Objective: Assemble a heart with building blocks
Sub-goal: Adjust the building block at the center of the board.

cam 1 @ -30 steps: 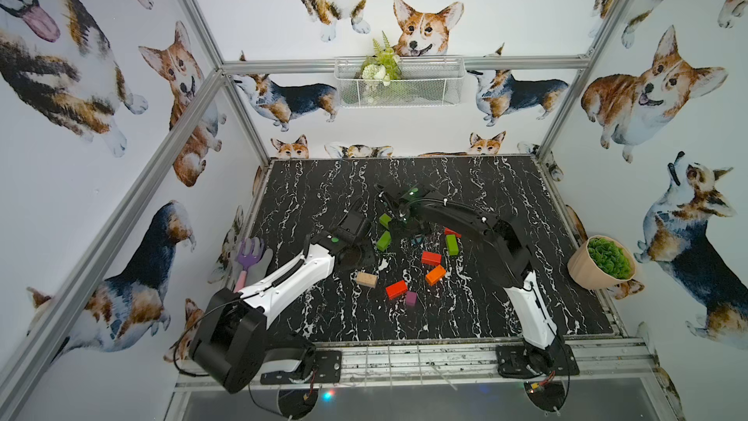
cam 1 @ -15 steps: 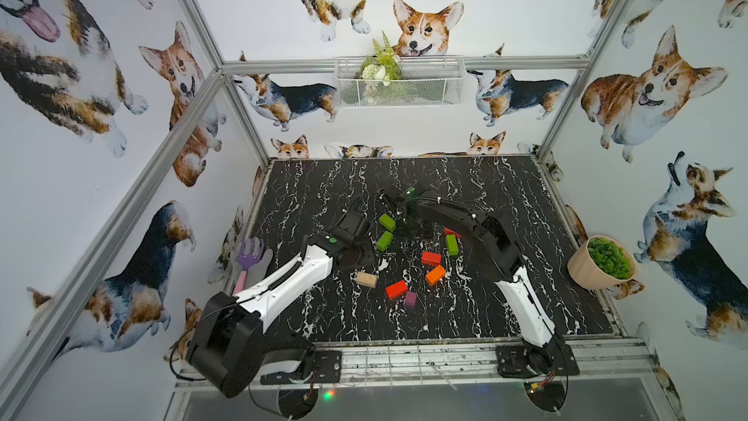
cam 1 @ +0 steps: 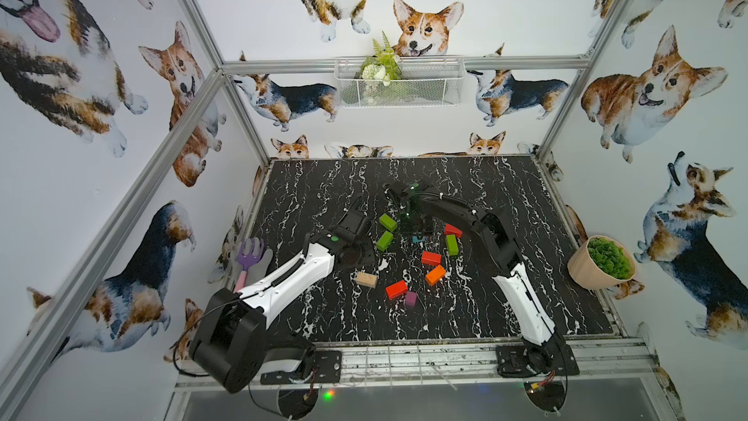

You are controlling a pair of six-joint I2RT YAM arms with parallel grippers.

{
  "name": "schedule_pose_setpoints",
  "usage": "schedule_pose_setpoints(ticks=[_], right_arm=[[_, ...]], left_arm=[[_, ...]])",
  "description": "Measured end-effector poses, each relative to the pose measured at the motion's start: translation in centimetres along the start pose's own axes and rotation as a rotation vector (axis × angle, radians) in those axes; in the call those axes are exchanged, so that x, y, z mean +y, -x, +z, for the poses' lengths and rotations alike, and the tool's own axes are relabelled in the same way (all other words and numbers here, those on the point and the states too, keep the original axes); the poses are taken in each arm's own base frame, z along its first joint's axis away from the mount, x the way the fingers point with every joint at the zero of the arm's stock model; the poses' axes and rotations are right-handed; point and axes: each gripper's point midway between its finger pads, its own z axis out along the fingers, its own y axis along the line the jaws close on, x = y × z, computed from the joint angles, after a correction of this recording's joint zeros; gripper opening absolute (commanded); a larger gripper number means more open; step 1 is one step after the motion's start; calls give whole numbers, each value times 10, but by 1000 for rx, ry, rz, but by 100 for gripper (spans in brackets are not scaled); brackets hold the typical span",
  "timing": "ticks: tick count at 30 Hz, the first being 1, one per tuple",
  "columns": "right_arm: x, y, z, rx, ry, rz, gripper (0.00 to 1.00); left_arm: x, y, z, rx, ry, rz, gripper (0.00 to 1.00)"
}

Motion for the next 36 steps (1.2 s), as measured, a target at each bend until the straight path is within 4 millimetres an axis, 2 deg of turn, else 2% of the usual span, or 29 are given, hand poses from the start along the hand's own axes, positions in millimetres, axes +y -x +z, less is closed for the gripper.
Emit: schedule_pose_setpoints(ticks=[2,9,13,16,22,25,30,33,36], right_arm=[[1,1,0,1,4,-2,71],[-10,-16,-9,5,-26,-22,72],[-12,-28,-17,-1,-25,8,67],[-7,-32,-18,-7,-15,26,59],[3,-19,-14,-11,26,75,59],[11,-16,-10,-8,41,80,54],[13,-10,-5,-3,47,91,51],[9,-5,-3,-7,35,98,53],[8,-2,-3,-13,20,96,62]], left_arm=[[0,0,0,0,0,2,54],[0,0,1,0,0,2,54],[0,1,1,-1,0,1,54],[1,2,0,-3,1,0,54],[1,3,-2,-11,-5,6,54],[2,4,-3,-13,-4,3,54],[2,4,-2,-13,-3,2,54],[2,4,-2,-13,-3,5,54],[2,4,-2,-12,-3,5,54]])
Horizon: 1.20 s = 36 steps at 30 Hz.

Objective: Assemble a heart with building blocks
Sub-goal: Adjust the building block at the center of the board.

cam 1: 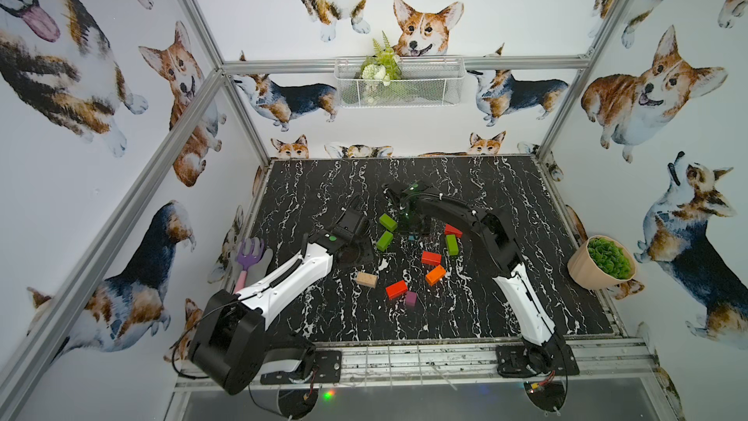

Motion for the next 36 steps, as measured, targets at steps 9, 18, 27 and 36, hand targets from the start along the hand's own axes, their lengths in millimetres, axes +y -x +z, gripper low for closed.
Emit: schedule_pose_setpoints(ticks=[9,18,27,36], right_arm=[[-12,-6,-7,-13,-44,-33,71],[-10,-20,-9,-5,-59,-109,62],[-27,-15,-3,16,-85,-123,43],[-44,7,-2,12,-88,-111,42]], left_arm=[[-1,1,1,-3,-4,0,54],[-2,0,2,-2,-12,-4,54],[-2,0,3,1,-14,-8,54],[-5,1,3,5,-22,-8,54]])
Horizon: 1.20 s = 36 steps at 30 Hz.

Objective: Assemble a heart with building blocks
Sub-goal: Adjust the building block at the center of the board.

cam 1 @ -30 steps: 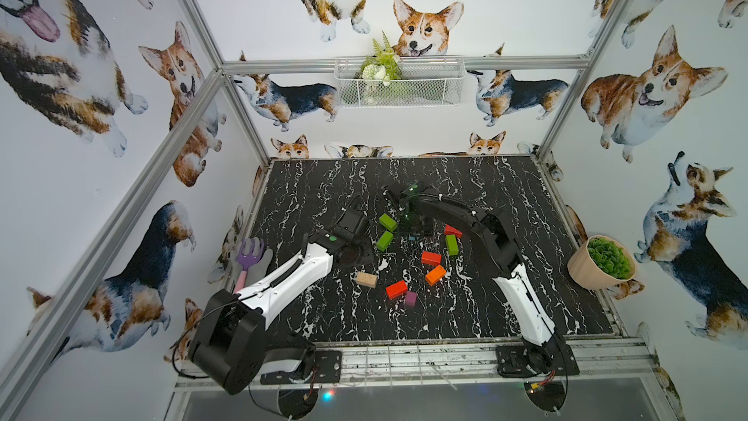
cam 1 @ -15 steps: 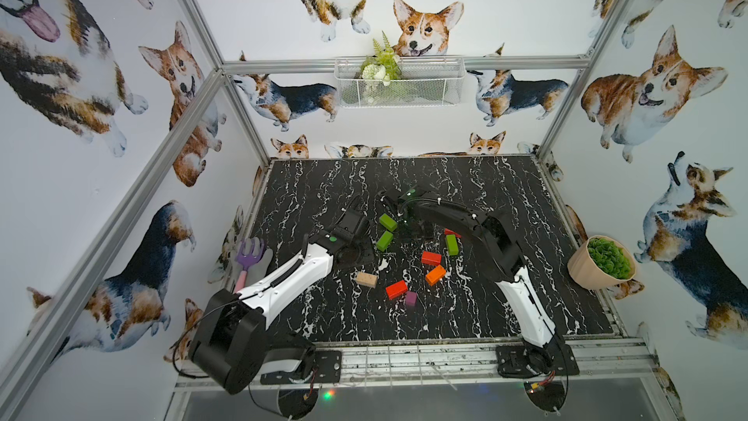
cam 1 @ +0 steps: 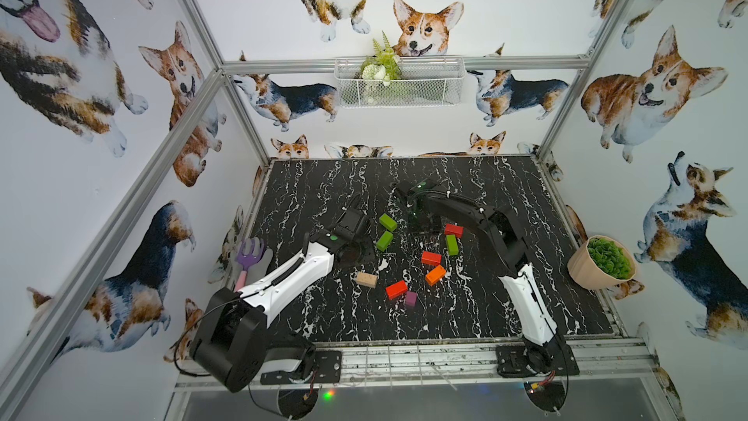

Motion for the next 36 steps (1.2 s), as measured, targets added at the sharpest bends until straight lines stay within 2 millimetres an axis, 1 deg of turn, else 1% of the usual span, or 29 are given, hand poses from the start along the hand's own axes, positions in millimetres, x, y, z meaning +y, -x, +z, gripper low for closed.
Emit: schedule_pose_setpoints(ticks=[5,8,9,11,13,14,16,18,19,20,22,23,26,32,36], right_arm=[[-12,8,3,-4,-16,20,43],[-12,9,1,-10,-13,1,43],[-12,9,-2,-14,-9,1,45],[-13,6,-9,-26,2,-1,54],[-15,3,-19,-43,17,-2,62],[-13,0,-30,-61,34,-6,65],[-6,-6,-39,-67,68,-8,68],[5,-9,-42,-67,107,1,68],[12,-11,-41,-58,128,7,69],[15,-11,-39,-50,134,14,69],[28,-6,-36,-44,150,29,71],[34,0,-33,-48,156,38,70],[44,7,-24,-38,156,45,67],[48,9,-14,-5,145,69,65],[44,7,-8,14,127,80,64]], left_arm=[[0,0,1,3,3,0,54],[-1,1,2,4,3,0,54],[-1,1,2,4,3,0,54],[-1,2,1,1,2,0,54],[-1,2,1,1,2,1,54],[-1,2,1,1,2,1,54],[-1,2,1,1,2,1,54],[-1,2,1,1,3,1,54],[-1,2,2,2,4,2,54],[-1,1,2,3,5,3,54],[-1,2,2,4,6,4,54],[-1,2,2,3,6,4,54],[-2,3,0,-3,4,4,54],[-1,4,-1,-9,8,4,54],[-1,4,-1,-9,9,4,54]])
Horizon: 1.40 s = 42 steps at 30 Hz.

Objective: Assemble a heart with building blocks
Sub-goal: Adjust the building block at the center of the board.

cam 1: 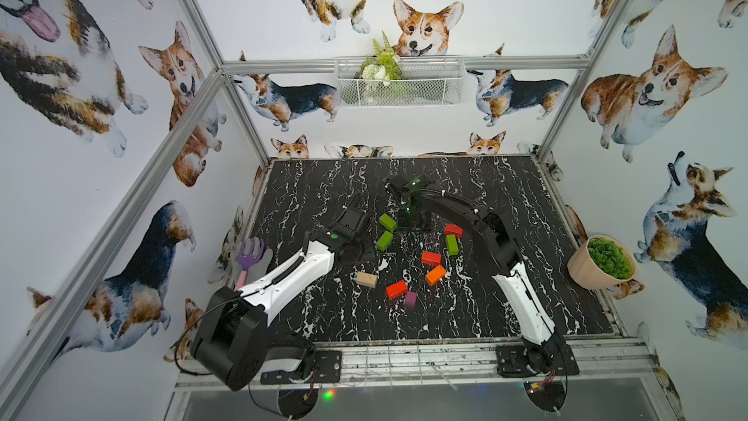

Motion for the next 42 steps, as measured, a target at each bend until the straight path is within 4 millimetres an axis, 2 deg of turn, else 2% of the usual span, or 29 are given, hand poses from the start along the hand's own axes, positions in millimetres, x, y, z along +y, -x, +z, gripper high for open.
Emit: schedule_pose_setpoints(ticks=[1,8,14,16,19,20,22,30,42], right_arm=[[-1,1,1,3,-3,4,60],[-8,10,1,-15,-16,22,58],[-7,14,0,-32,-25,4,51],[-8,14,1,-29,-33,2,54],[-9,13,1,-26,-36,-4,62],[-9,12,1,-25,-37,-6,68],[-11,7,1,-21,-45,-11,70],[-7,-4,-4,-2,-22,-3,64],[9,10,1,-15,26,21,59]], left_arm=[[0,0,0,0,0,0,54],[1,0,-3,-3,3,5,54],[3,-1,-3,-2,8,8,54],[4,-2,-3,1,11,8,54],[4,-2,-4,0,10,7,54],[4,-2,-4,-1,9,7,54],[4,-3,-4,0,10,7,54],[5,-3,-3,1,11,7,54],[5,-4,-5,-3,8,7,54]])
